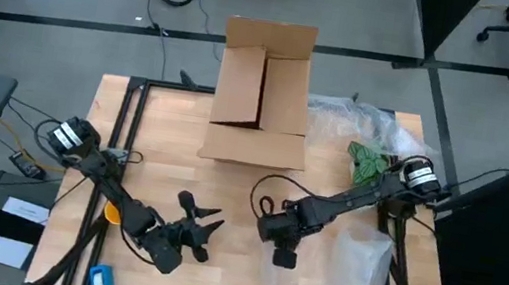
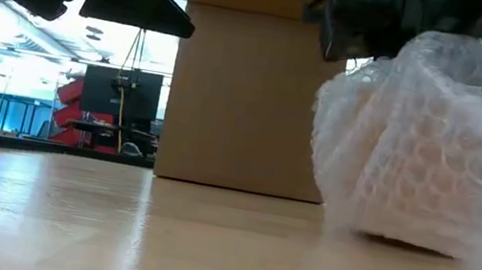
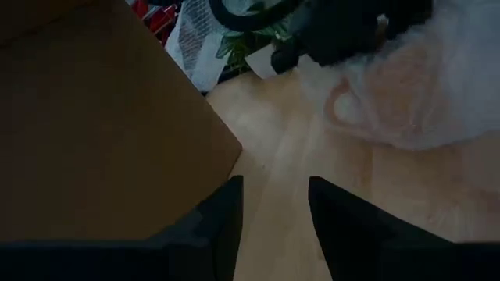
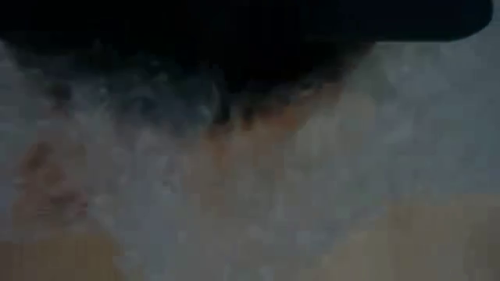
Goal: Wrap mug
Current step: Wrap the orange cup with the bubble wrap
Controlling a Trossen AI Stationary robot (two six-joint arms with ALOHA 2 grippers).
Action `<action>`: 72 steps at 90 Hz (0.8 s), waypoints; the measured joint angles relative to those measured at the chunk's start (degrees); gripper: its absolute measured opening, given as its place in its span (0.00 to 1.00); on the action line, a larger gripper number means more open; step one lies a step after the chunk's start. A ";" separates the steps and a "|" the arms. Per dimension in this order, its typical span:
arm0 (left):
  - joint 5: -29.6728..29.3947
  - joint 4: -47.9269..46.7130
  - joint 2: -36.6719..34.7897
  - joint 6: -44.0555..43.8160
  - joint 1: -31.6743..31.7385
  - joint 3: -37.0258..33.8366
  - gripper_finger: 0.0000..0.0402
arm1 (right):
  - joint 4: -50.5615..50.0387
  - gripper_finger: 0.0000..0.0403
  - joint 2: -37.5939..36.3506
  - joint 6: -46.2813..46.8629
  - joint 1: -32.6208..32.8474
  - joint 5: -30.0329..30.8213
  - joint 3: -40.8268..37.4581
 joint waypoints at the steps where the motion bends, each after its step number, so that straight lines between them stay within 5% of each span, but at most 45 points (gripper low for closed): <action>1: -0.01 0.00 0.00 -0.01 0.00 0.00 0.33 | -0.12 0.15 0.00 0.01 -0.05 0.11 0.00; 33: -0.05 -0.02 0.00 -0.19 0.00 -0.02 0.33 | -11.00 0.01 0.61 -1.16 0.76 1.52 9.36; 72: -0.05 -0.07 0.00 -1.57 0.00 -0.02 0.33 | -23.37 0.00 0.46 0.83 3.84 4.71 19.71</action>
